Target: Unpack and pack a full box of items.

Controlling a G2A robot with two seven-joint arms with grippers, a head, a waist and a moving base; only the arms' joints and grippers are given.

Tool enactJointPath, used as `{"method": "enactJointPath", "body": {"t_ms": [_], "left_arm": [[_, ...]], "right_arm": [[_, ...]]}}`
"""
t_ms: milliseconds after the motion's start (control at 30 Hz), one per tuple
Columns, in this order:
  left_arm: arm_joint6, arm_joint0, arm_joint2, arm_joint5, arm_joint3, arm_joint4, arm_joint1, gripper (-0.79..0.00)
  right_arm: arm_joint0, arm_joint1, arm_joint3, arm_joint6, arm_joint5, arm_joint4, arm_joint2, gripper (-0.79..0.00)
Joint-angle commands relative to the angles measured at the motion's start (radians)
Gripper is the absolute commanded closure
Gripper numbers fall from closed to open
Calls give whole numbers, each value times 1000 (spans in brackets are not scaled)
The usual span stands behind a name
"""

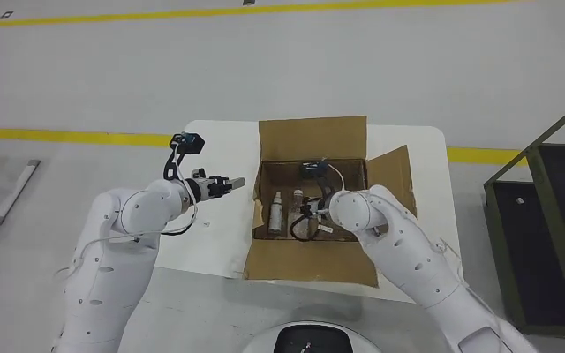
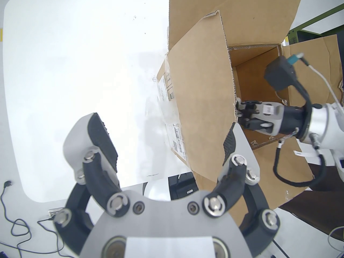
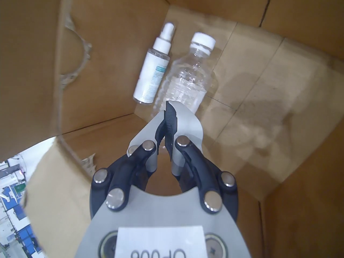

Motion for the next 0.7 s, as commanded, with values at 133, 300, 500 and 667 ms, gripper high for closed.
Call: {"method": "enactJointPath", "body": {"t_ms": [133, 300, 500, 667], "left_arm": [[0, 0, 0, 0, 0, 0, 0, -785], [0, 0, 0, 0, 0, 0, 0, -785], [0, 0, 0, 0, 0, 0, 0, -785], [0, 0, 0, 0, 0, 0, 0, -785]], "right_arm": [[-158, 61, -374, 81, -10, 5, 264, 0], [-294, 97, -646, 124, -19, 40, 533, 0], [-460, 119, -843, 143, -32, 89, 852, 0], [-584, 131, -901, 166, -45, 42, 1075, 0]]}}
